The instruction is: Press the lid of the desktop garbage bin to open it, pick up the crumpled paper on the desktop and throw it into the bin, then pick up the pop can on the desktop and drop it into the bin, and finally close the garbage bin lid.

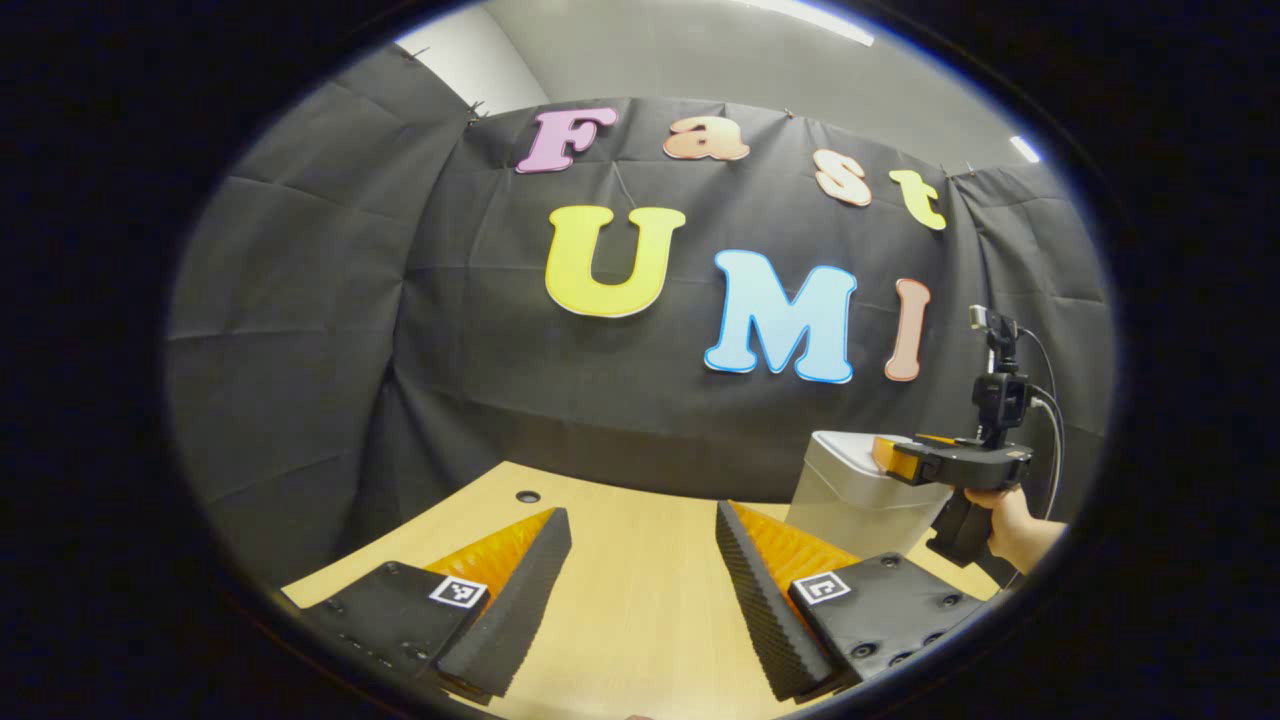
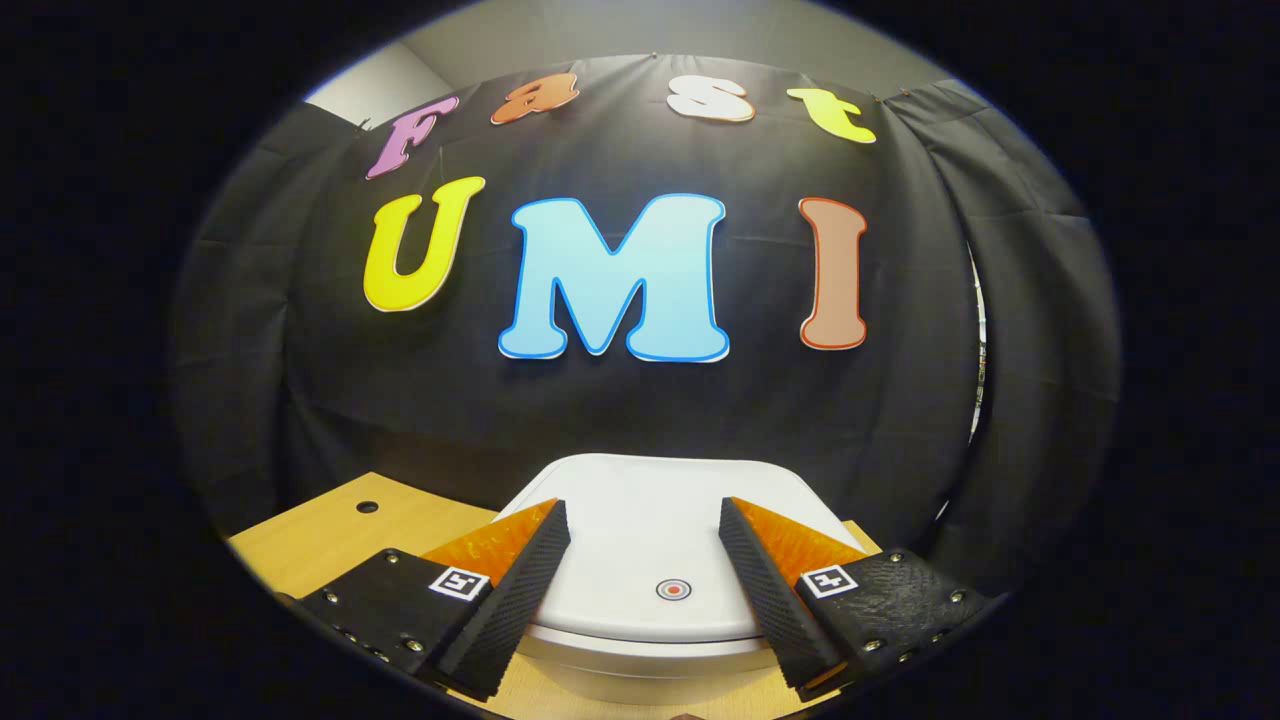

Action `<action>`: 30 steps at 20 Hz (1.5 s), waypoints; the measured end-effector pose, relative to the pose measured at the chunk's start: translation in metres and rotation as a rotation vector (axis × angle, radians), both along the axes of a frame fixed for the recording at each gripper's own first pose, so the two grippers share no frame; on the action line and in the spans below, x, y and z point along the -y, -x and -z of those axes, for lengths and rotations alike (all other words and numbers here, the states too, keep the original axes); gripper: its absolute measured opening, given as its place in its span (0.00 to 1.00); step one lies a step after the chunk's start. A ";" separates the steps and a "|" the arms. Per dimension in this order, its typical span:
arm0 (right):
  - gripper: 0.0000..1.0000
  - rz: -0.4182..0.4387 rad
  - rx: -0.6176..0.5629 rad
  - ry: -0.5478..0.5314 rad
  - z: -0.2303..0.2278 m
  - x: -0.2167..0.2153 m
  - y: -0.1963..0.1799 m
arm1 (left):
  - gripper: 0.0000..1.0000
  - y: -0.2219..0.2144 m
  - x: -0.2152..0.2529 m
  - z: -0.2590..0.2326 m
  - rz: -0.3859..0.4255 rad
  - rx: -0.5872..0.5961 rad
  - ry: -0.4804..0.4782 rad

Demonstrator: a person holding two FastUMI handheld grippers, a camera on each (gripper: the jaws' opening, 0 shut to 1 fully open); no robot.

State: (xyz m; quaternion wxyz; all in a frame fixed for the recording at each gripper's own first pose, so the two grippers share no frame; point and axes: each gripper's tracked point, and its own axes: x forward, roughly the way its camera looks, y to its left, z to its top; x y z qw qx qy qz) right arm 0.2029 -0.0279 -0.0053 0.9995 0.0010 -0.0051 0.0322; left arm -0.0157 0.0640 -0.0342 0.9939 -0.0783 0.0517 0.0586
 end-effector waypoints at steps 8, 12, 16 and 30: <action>0.98 0.015 0.038 -0.020 0.001 -0.001 -0.005 | 0.96 -0.002 0.000 -0.001 0.007 -0.001 -0.031; 0.98 0.016 0.032 0.008 0.003 -0.001 -0.005 | 0.95 -0.005 -0.001 0.002 0.012 -0.010 -0.023; 0.99 0.009 0.028 -0.004 0.009 -0.001 -0.007 | 0.95 -0.009 -0.001 0.003 0.025 -0.024 -0.031; 0.98 0.053 0.088 -0.035 0.003 0.001 -0.004 | 0.95 -0.010 0.011 -0.007 0.077 -0.020 -0.038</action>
